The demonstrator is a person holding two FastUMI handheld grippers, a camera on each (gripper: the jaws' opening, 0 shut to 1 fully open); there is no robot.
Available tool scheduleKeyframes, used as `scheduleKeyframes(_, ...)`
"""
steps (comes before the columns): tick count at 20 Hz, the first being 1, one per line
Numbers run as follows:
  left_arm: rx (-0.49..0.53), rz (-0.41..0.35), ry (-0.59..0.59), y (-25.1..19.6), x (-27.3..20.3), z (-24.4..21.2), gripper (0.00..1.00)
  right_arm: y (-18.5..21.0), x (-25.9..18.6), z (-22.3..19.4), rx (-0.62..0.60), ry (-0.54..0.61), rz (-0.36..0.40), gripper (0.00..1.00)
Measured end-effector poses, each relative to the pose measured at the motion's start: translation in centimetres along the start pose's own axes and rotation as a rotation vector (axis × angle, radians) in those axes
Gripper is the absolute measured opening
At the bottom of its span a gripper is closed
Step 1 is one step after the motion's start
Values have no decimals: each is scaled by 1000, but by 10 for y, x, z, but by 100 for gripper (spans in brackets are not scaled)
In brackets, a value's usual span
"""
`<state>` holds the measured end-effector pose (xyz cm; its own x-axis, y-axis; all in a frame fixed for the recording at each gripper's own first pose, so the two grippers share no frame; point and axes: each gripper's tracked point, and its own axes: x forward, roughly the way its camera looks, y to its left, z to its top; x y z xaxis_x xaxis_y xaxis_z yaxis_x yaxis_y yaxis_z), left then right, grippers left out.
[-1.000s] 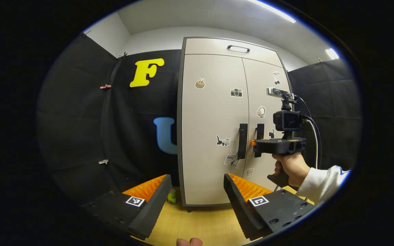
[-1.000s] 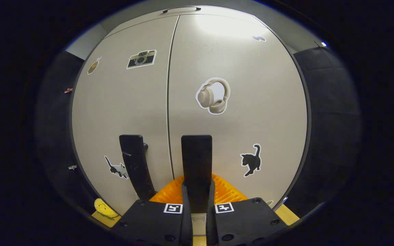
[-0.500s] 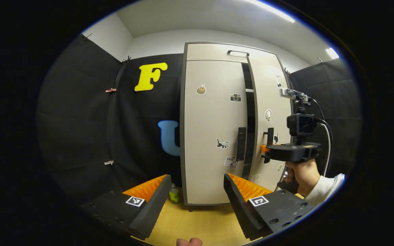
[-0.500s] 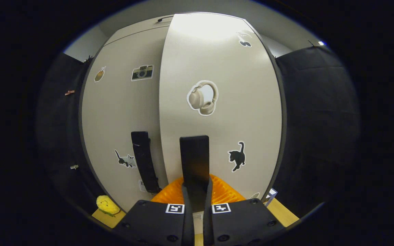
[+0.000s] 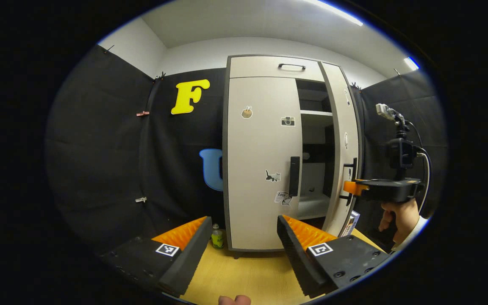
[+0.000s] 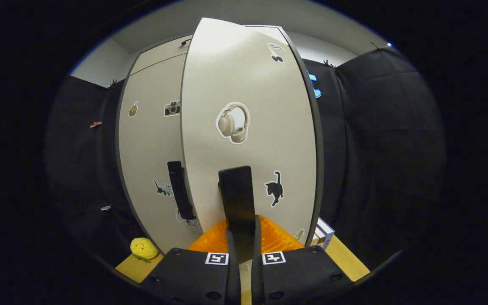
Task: Open the right door of the double-door shoe cabinet with the right hand, and open the left door with the left hand.
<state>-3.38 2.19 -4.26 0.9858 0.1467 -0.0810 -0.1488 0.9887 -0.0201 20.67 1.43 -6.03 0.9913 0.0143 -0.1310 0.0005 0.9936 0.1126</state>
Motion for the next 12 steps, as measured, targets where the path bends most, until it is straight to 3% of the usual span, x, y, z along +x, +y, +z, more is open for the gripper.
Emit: scheduleKeyframes(12, 6, 0, -28, -87, 22, 22, 95, -34, -18, 4, 4, 13, 42, 13)
